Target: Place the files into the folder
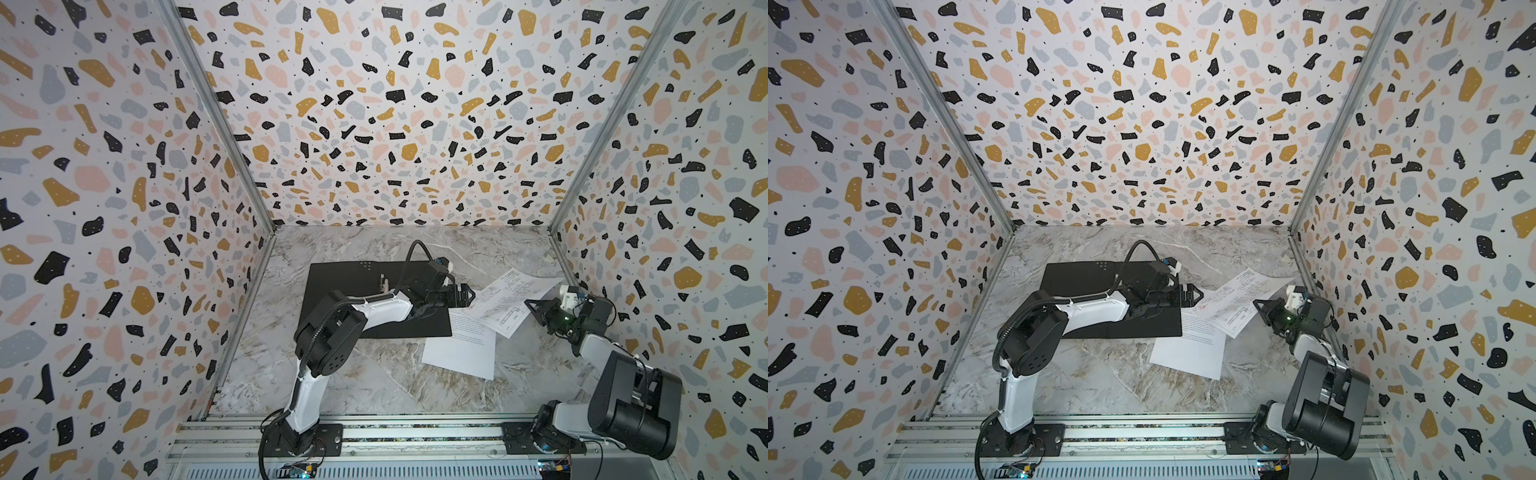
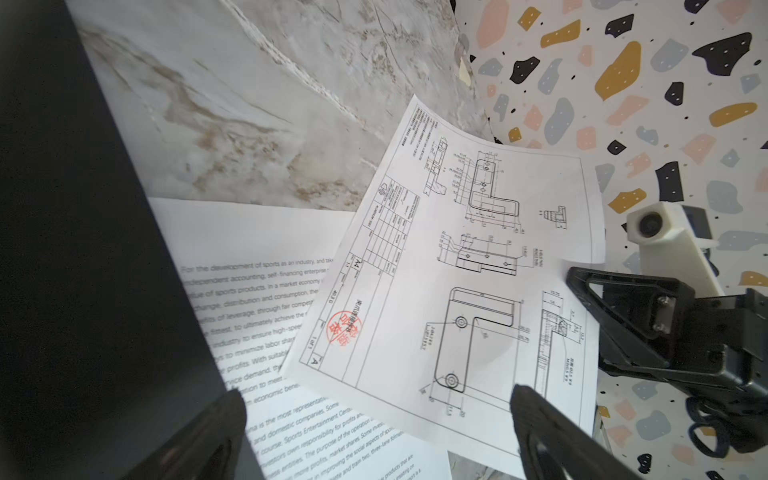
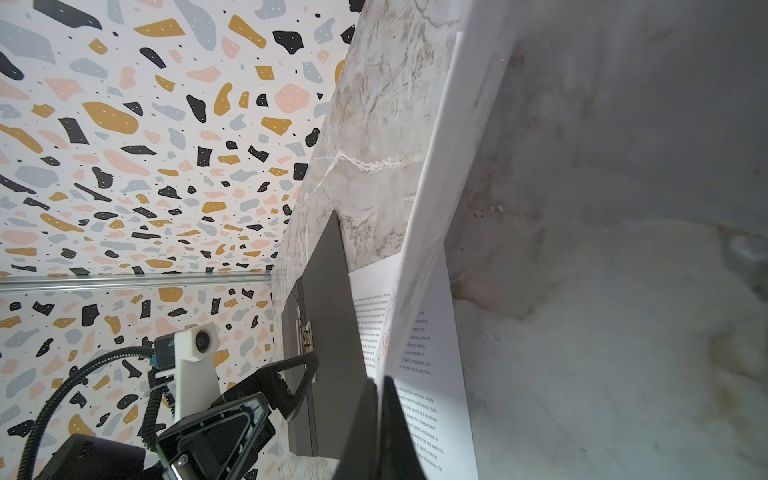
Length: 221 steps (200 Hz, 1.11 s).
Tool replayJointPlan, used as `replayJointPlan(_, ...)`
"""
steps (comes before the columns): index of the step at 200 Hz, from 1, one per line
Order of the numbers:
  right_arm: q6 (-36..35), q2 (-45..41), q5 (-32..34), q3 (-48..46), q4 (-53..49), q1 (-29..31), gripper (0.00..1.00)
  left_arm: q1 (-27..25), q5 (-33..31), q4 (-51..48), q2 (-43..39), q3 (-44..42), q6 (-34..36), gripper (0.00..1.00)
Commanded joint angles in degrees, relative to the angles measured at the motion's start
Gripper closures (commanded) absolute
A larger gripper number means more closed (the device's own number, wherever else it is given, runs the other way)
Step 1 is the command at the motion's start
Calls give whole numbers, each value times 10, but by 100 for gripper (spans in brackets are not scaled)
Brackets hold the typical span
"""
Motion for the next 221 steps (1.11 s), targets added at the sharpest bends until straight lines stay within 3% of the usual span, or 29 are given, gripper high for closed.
replayJointPlan(1,-22,-18,10,30,-44,3,100,11,-32,-29,-19,1,37,0)
replayJointPlan(60,-35,-28,42,89,-89,47,100,34,-110,-68,-82,-40,78,0)
replayJointPlan(114,-53,-6,85,191,-119,156,100,108,-181,-60,-187,-149,83,0)
replayJointPlan(177,-51,122,122,333,-129,339,100,215,-167,-25,-265,-271,45,0)
replayJointPlan(221,-54,237,107,464,-146,449,100,267,-156,-17,-283,-321,37,0)
